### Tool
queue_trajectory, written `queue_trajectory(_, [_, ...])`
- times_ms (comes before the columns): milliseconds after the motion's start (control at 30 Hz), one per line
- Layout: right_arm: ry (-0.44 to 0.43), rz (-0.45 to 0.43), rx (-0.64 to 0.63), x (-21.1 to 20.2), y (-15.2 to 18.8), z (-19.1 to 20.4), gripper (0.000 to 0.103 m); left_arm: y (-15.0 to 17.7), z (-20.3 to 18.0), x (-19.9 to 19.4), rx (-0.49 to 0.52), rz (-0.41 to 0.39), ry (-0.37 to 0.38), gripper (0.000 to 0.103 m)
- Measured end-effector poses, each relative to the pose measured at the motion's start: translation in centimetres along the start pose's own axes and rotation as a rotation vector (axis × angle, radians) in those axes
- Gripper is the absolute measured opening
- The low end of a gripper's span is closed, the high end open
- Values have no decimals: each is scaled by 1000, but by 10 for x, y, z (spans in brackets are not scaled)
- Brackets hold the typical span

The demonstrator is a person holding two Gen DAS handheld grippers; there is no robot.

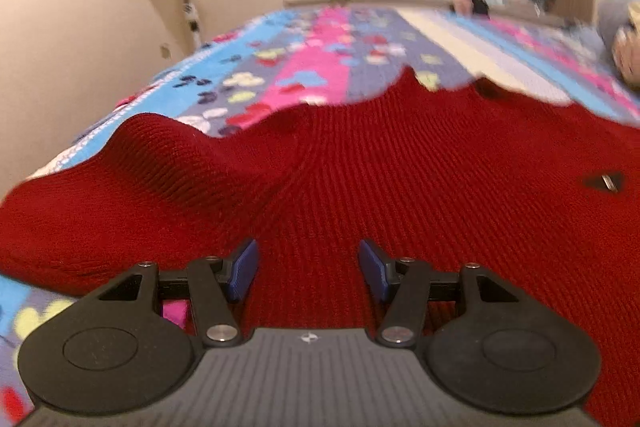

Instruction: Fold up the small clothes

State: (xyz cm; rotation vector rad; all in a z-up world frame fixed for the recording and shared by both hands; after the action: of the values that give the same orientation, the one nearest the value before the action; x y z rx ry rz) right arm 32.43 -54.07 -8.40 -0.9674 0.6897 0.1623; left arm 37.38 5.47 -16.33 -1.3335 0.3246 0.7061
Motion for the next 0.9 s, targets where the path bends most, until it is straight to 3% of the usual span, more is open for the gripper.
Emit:
queue_trajectory(33, [-65, 47, -41, -8, 15, 17, 51, 3, 2, -6, 19, 18, 7, 64])
queue_trajectory(133, [-253, 265, -225, -40, 87, 66, 56, 21, 12, -33, 30, 101, 57, 64])
queue_trajectory(167, [-279, 342, -286, -48, 109, 76, 56, 28, 15, -44, 37, 124, 75, 64])
queue_trajectory(233, [-277, 462, -430, -65, 154, 89, 56, 46, 21, -67, 88, 180, 129, 64])
queue_trajectory(300, [-217, 509, -549, -78, 180, 88, 64, 67, 27, -95, 188, 212, 164, 65])
queue_trajectory(367, [-184, 492, -545, -92, 186, 82, 68, 90, 32, -117, 289, 258, 171, 70])
queue_trajectory(500, [-166, 529, -442, -110, 195, 59, 69, 120, 56, -165, 341, 197, 141, 70])
queue_trajectory(600, [-163, 544, -442, -123, 202, 48, 69, 128, 78, -182, 244, 181, 130, 70])
queue_trajectory(733, [-161, 551, -378, -138, 209, 35, 69, 131, 114, -191, 0, 239, 146, 70])
queue_trajectory(900, [-160, 533, -392, -149, 220, 34, 69, 124, 136, -185, -134, 281, 170, 69])
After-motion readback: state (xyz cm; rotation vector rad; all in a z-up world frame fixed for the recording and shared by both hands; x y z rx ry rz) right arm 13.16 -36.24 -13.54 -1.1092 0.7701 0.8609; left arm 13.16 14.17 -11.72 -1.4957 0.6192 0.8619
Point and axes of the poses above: each gripper's, at about its wrist camera, not at the fingertips, and x roughly the way its jaws point, z to its left, y to its underside, the point moved 7 cm from there along x, roughly the way its jaws point, and after that the axes turned 8 degrees about -y, right-handed, at the moved point
